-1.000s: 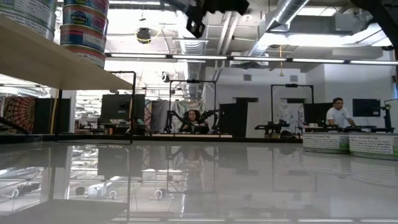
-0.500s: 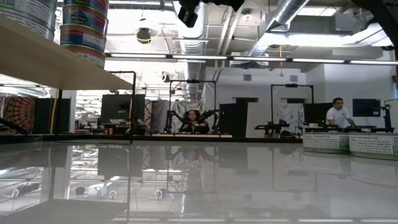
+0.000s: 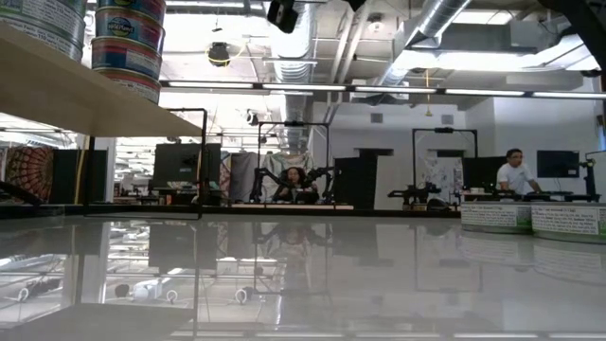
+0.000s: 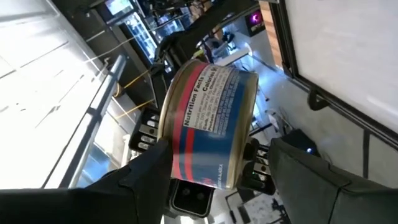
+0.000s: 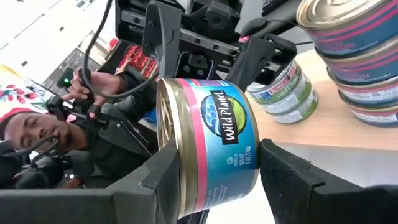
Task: Stack canned seafood by type on shelf
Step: Stack the green tuna can on top of the green tuna can on the shelf
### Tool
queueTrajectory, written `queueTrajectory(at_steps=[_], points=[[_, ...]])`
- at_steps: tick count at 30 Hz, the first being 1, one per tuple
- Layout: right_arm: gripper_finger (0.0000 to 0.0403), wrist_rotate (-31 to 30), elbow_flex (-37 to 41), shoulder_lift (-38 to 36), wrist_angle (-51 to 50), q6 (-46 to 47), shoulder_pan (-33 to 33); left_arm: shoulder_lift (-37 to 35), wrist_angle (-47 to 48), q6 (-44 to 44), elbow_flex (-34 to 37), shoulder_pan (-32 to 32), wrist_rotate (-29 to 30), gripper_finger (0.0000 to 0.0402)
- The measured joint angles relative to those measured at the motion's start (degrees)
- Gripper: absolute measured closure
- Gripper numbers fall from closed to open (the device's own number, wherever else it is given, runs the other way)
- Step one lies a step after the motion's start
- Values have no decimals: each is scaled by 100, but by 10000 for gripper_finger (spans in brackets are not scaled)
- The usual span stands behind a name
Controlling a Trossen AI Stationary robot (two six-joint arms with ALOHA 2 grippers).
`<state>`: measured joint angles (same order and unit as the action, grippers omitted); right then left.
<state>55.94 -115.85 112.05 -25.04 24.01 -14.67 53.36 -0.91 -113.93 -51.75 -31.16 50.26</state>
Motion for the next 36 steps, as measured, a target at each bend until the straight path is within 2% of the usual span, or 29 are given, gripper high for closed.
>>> queueTrajectory(at_steps=[7,17,24,28,33,36], points=[[194,-8,0,0,-11,12,-1,0,-78,-240,2,157,-489,152],[194,-115,7,4,32,83,-9,2,-445,117,7,162,-487,151],[194,-121,7,2,163,143,-29,31,-386,192,6,169,-627,113],[194,-240,7,2,168,160,-53,102,-358,-109,6,252,-651,96],[194,-327,7,2,202,303,-52,111,-358,-260,4,428,-727,102],[194,-371,7,2,186,304,-42,111,-341,-248,4,491,-842,122]])
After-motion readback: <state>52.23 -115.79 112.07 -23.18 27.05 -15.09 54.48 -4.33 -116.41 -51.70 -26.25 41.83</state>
